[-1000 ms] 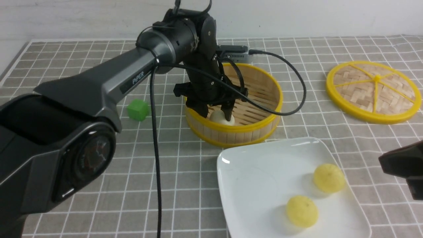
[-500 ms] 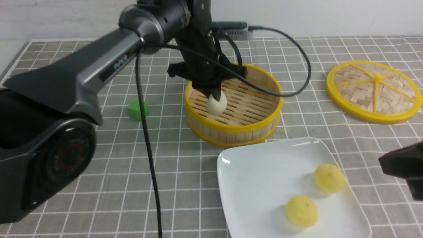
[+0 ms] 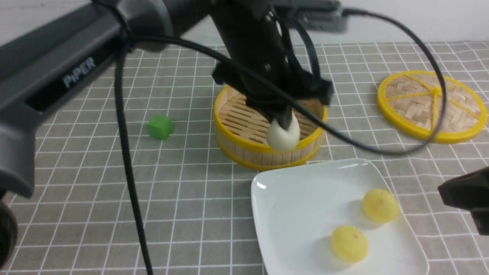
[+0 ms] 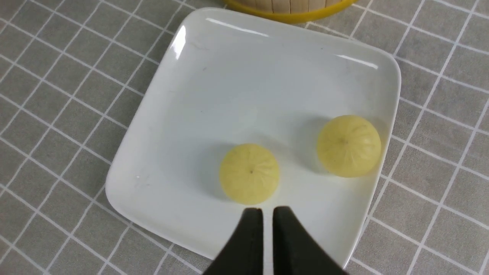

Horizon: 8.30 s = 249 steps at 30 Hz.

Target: Put the steamed buns into the plate on the grey tablecloth.

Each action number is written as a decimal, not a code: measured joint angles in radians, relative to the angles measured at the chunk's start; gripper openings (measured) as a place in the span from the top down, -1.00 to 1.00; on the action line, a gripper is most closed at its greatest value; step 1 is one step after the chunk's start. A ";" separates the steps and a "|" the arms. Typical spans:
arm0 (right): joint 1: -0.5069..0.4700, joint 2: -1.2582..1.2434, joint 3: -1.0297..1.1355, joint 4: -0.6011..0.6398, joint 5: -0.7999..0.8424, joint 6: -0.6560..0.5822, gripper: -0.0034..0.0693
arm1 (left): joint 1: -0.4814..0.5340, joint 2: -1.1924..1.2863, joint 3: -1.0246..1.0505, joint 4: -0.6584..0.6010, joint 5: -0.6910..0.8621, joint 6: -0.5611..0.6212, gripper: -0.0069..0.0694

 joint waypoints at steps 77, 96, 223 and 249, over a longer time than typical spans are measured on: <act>0.000 -0.527 0.392 -0.193 -0.430 0.337 0.93 | 0.124 -0.459 0.361 0.329 0.006 -0.103 0.78; -0.299 -0.907 0.850 -0.340 -0.509 0.338 0.90 | 0.124 -0.495 0.361 0.351 0.006 -0.144 0.76; -0.331 -0.918 0.861 -0.339 -0.483 0.341 0.51 | 0.734 -1.916 1.899 0.175 -0.850 0.004 0.53; -0.331 -0.918 0.861 -0.339 -0.483 0.341 0.42 | 0.734 -1.916 1.899 0.175 -0.851 0.004 0.48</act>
